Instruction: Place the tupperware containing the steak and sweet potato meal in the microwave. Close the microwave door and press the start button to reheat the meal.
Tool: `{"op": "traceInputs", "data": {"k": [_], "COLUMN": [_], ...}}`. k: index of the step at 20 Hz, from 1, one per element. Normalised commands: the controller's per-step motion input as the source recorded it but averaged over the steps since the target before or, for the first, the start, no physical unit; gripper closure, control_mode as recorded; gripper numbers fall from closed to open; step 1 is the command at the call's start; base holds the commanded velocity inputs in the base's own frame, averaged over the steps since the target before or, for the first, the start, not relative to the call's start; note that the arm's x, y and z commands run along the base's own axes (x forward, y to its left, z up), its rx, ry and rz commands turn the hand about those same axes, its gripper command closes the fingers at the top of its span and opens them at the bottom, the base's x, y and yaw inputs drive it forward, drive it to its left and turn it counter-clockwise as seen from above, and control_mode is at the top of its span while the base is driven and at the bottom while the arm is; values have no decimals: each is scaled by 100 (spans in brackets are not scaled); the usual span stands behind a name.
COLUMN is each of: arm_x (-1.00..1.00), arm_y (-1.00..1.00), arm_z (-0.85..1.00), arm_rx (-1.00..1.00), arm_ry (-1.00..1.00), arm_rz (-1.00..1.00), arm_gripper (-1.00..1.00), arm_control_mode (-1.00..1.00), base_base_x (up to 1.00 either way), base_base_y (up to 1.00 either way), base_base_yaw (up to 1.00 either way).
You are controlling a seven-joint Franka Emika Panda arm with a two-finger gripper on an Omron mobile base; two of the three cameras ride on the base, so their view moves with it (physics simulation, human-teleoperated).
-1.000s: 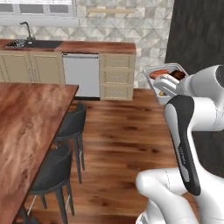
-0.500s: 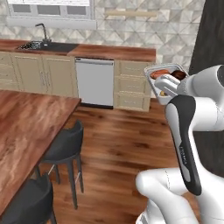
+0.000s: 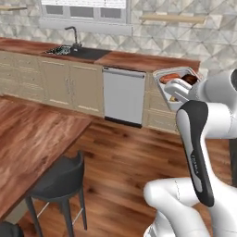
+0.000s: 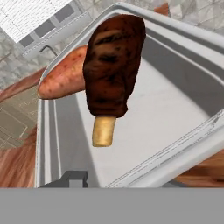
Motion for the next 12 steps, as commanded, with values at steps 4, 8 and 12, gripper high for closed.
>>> {"op": "traceInputs", "data": {"k": [4, 8, 12], "arm_x": [0, 0, 0], "arm_y": [0, 0, 0], "arm_z": [0, 0, 0], "arm_rx": [0, 0, 0], "arm_ry": [0, 0, 0], "arm_rz": [0, 0, 0], "arm_gripper": [100, 100, 100], "arm_control_mode": [100, 100, 100], "base_base_x": [100, 100, 100], "base_base_y": [-56, -58, -57], "base_base_yaw": [49, 51, 52]}}
